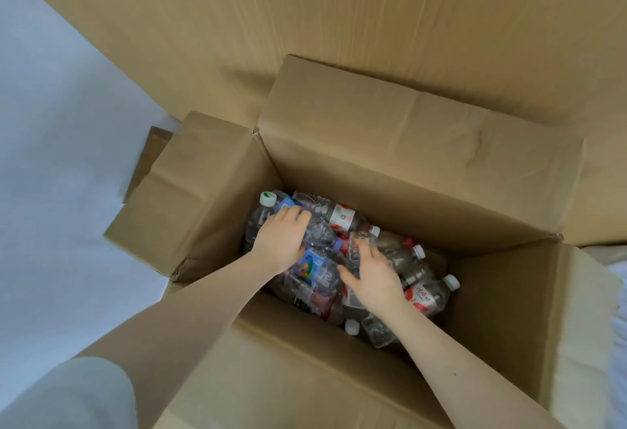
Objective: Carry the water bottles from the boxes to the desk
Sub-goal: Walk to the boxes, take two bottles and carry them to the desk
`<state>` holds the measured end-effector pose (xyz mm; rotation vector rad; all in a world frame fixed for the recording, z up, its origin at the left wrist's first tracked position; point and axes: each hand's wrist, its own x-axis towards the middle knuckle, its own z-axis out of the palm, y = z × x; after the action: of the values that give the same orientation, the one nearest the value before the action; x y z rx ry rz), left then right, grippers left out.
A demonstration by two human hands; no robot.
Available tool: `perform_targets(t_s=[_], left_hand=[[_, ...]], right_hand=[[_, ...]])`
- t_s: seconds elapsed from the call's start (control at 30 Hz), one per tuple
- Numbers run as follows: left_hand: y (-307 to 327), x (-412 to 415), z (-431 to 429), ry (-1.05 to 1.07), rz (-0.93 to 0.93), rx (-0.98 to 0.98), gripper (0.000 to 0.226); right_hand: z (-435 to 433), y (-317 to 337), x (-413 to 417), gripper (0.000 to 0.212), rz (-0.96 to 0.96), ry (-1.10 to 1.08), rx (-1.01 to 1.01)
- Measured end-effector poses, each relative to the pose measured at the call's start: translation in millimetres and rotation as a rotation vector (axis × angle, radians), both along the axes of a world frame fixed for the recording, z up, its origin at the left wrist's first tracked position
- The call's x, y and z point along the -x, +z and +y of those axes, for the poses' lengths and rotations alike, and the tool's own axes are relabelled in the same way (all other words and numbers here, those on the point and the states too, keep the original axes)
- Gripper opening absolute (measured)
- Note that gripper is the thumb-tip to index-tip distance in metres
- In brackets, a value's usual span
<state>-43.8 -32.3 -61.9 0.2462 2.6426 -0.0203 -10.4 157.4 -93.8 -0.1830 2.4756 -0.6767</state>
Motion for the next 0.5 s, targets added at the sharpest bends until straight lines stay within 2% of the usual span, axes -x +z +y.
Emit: perform_targets(t_s=[0.17,0.5], left_hand=[[-30,15,0,-0.123,-0.028,0.040,0.065],[-74,54,-8,-0.283,-0.219,0.205,0.083]], right_hand=[[-6,-29,-2,0.066,-0.018,0.012,0.015],[-22,-64,-14,0.067,0.028,0.019,-0.048]])
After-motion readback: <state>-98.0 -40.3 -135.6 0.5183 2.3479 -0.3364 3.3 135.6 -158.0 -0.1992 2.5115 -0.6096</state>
